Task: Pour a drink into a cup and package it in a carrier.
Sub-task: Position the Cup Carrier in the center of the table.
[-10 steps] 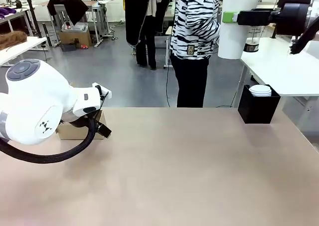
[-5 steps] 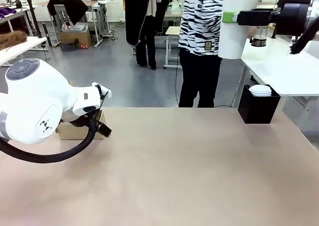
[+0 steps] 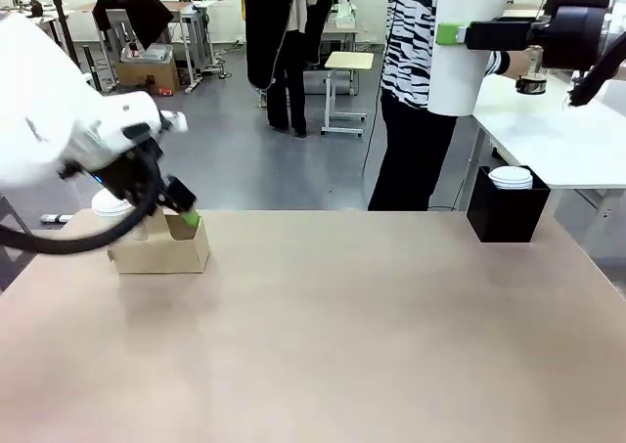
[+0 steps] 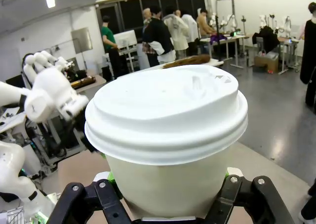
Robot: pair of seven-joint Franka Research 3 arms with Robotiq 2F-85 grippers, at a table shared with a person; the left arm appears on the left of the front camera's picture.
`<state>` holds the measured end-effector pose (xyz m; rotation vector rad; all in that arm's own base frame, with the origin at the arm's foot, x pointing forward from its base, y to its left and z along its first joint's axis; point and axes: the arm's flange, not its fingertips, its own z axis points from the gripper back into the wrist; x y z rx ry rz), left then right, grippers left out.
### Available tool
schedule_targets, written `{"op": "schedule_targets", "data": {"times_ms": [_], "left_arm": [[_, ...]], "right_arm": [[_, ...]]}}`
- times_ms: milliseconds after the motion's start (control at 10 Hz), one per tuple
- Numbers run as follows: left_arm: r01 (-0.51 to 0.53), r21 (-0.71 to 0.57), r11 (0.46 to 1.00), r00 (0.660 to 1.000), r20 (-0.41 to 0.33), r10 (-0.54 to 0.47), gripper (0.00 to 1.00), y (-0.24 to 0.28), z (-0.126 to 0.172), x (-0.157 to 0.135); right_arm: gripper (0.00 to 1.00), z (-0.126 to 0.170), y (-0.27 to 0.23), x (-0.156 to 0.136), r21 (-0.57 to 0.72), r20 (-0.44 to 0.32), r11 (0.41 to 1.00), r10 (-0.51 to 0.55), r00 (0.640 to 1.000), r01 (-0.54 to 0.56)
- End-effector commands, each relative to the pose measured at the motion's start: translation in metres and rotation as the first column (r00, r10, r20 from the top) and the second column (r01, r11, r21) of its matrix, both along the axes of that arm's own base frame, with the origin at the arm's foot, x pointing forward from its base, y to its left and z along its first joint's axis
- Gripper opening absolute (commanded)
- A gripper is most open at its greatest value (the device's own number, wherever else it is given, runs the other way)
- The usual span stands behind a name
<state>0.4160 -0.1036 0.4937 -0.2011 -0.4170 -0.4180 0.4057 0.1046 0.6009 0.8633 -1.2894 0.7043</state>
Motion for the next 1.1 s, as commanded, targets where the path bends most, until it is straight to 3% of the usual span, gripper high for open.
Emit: {"op": "schedule_targets", "data": {"times_ms": [0, 100, 300, 600, 900, 1000], "left_arm": [[-0.054, 0.037, 0.998, 0.998, -0.027, 0.055, 1.0, 0.011, 0.04, 0.008], [-0.086, 0.038, 0.996, 0.996, -0.025, 0.087, 1.0, 0.019, 0.057, 0.018], [-0.147, 0.09, 0.985, 0.987, -0.056, 0.152, 1.0, 0.023, 0.061, 0.05], [-0.24, 0.172, 0.955, 0.964, -0.07, 0.255, 1.0, 0.025, 0.044, 0.092], [-0.3, 0.192, 0.934, 0.944, -0.079, 0.319, 1.0, 0.025, 0.029, 0.113], [-0.319, 0.198, 0.927, 0.935, -0.093, 0.342, 0.57, 0.024, 0.026, 0.114]], "right_arm": [[0.75, 0.001, 0.002, 0.0, 0.008, 0.008, 1.0, -0.01, 1.0, 0.01], [0.75, 0.001, 0.002, 0.0, 0.008, 0.008, 1.0, -0.01, 1.0, 0.01], [0.75, 0.001, 0.002, 0.0, 0.008, 0.008, 1.0, -0.01, 1.0, 0.01], [0.75, 0.001, 0.002, 0.0, 0.008, 0.008, 1.0, -0.01, 1.0, 0.01], [0.75, 0.001, 0.002, 0.0, 0.008, 0.008, 1.0, -0.01, 1.0, 0.01], [0.75, 0.001, 0.002, 0.0, 0.008, 0.008, 1.0, -0.01, 1.0, 0.01]]}}
